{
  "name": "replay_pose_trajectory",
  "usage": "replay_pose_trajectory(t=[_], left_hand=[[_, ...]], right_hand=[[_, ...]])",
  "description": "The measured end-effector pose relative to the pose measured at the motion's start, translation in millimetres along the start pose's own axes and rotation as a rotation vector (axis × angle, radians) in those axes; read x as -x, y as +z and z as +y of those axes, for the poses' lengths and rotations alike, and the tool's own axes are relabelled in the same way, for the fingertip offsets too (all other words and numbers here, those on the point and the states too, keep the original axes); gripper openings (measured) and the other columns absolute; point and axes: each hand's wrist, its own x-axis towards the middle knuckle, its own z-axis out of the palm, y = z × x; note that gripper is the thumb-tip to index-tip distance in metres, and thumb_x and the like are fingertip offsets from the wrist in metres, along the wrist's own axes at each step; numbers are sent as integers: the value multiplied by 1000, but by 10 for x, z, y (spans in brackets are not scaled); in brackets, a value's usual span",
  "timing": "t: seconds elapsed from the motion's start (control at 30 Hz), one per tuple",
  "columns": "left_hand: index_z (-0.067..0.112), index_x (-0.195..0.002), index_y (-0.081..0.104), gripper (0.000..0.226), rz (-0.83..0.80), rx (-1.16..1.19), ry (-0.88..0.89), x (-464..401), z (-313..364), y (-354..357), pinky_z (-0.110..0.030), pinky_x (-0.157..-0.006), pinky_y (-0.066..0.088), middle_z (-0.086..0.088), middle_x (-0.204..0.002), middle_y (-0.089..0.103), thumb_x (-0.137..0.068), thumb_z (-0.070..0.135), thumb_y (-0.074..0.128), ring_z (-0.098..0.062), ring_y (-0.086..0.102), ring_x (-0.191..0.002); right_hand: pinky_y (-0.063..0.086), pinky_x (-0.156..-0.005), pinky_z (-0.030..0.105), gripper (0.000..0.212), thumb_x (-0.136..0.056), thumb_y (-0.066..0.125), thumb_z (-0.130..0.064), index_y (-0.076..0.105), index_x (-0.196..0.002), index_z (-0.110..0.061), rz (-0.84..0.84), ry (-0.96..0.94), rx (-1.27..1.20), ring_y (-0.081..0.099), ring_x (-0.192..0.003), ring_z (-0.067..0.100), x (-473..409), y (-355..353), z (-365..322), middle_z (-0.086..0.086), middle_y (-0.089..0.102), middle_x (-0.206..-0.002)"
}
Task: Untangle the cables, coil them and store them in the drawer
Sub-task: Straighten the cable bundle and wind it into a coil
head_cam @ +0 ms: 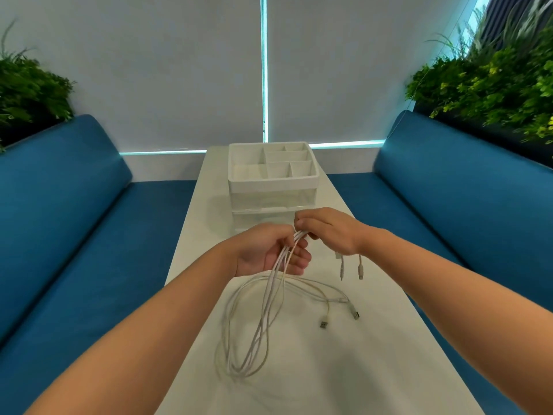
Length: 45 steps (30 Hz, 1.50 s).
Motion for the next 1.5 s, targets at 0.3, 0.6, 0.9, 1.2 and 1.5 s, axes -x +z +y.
replay_pose_trajectory(t=[0.3, 0.6, 0.9, 1.2, 1.5], left_hand=[[12, -98, 61, 29, 142, -333, -34, 77, -102, -118, -20, -43, 18, 9, -56, 28, -102, 34, 42, -8, 20, -47], [17, -107, 67, 38, 183, -479, 11, 143, -184, -242, -22, -47, 19, 8, -57, 30, -98, 49, 48, -9, 22, -49], [21, -113, 65, 35, 139, -453, 0, 161, -205, -263, -24, -48, 18, 7, -58, 27, -101, 46, 43, -10, 20, -50], [12, -85, 49, 27, 97, -205, 36, 82, -223, -197, -28, -65, 52, -1, -66, 55, -106, 23, 37, -15, 53, -60], [15, -85, 52, 27, 310, -116, 98, 5, -165, -198, -17, -44, 21, 5, -64, 37, -105, 23, 35, -6, 26, -49]], right_hand=[[37, -65, 21, 43, -101, 38, -44, 58, -77, -15, -70, 32, -125, 40, -62, 9, -5, 190, 75, -5, 46, -65], [32, -58, 27, 44, -90, 55, -51, 50, -72, -11, -95, 94, -21, 34, -56, 11, 32, 142, 136, -1, 39, -61], [38, -63, 32, 45, -89, 57, -51, 54, -81, -7, -60, 156, -48, 41, -64, 14, 66, 28, 374, 6, 47, -69], [43, -87, 41, 27, -98, 42, -44, 63, -100, -27, 44, 9, 215, 47, -93, 18, -117, 108, 559, -9, 57, -91], [37, -76, 25, 30, -76, 66, -26, 43, -93, -15, 1054, 97, -318, 43, -82, 12, 67, 802, -11, -4, 43, -90]])
